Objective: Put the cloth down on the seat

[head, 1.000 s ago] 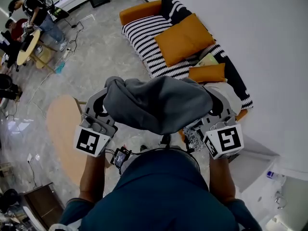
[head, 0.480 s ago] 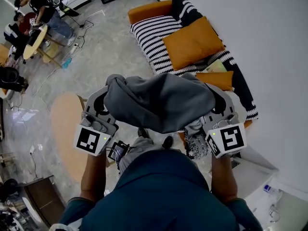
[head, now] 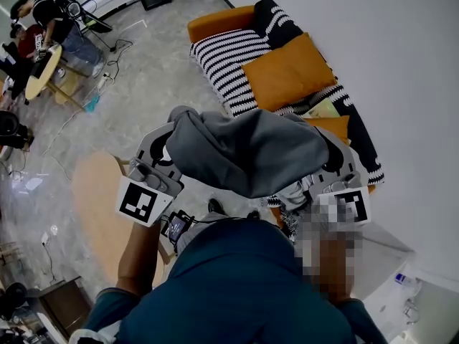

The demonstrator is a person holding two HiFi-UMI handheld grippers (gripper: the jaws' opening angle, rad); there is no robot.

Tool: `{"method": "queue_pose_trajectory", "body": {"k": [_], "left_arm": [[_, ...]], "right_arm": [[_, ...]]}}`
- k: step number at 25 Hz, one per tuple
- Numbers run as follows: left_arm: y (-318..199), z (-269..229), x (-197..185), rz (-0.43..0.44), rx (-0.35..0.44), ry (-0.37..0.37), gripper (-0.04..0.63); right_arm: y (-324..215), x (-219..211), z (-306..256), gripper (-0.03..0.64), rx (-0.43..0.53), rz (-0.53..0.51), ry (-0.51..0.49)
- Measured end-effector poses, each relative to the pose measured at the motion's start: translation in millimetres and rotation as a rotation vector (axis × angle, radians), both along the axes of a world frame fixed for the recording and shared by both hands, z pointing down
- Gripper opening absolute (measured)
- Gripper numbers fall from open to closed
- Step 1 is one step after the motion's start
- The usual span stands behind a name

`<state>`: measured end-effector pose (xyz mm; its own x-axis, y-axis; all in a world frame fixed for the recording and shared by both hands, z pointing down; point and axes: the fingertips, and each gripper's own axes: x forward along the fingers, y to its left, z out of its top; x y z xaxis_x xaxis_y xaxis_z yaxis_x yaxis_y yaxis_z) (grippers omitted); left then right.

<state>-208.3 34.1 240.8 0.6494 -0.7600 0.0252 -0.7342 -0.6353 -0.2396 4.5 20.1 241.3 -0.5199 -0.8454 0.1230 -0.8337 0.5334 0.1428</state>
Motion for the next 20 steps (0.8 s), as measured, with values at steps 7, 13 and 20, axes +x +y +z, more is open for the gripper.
{"method": "queue_pose_trajectory", "body": {"k": [7,13,20], "left_arm": [[-33.7,-0.6,-28.0,0.041,-0.002,0.022,0.049],[-65.5,8.6,-23.1,0.04,-0.02,0.003,0.049],[-103.4,4.7,0.7,0.013,-0.038,-0.015,0.049]], "right_arm": [[-25.2,-28.2,-1.4,0.04,-0.001,0.04,0.017],[-55.9,-22.0,8.0,0.04,-0.018,0.036,0.009],[-99.9,1.6,10.4,0.04,-0.015,0.003,-0.035]]}}
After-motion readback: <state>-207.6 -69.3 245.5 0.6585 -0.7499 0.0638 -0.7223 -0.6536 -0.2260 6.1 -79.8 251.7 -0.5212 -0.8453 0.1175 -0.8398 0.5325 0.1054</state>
